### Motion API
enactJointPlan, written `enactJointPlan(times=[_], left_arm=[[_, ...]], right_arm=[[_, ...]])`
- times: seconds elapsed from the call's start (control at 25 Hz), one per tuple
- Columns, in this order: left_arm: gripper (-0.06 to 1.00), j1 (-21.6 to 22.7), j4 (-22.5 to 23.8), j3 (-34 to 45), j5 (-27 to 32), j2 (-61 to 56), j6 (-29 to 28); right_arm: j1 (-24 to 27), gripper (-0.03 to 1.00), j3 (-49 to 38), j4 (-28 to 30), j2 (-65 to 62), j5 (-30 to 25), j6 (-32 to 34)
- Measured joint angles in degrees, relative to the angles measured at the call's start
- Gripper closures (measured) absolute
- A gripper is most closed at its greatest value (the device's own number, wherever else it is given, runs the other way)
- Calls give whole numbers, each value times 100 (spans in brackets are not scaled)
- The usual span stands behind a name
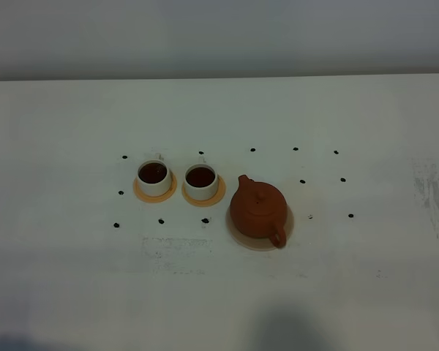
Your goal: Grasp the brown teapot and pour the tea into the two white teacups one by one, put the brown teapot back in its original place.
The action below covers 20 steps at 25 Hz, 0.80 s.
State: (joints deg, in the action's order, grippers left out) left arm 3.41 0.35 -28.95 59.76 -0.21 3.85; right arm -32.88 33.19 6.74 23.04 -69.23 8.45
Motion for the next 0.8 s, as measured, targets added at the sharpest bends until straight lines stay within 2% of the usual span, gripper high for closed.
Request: enactJointPlan(times=[0.2, 0.4, 0.6, 0.8], left_arm=[[36, 0, 0, 0, 0, 0, 0], [36, 0, 0, 0, 0, 0, 0], [36, 0, 0, 0, 0, 0, 0], [36, 0, 0, 0, 0, 0, 0]], right_arm=[[93, 52, -291, 40, -12, 659, -160], [622, 52, -412, -177, -188, 699, -431], [1850, 52, -412, -593, -1053, 718, -1145], [3114, 52, -412, -732, -1672, 718, -1337]])
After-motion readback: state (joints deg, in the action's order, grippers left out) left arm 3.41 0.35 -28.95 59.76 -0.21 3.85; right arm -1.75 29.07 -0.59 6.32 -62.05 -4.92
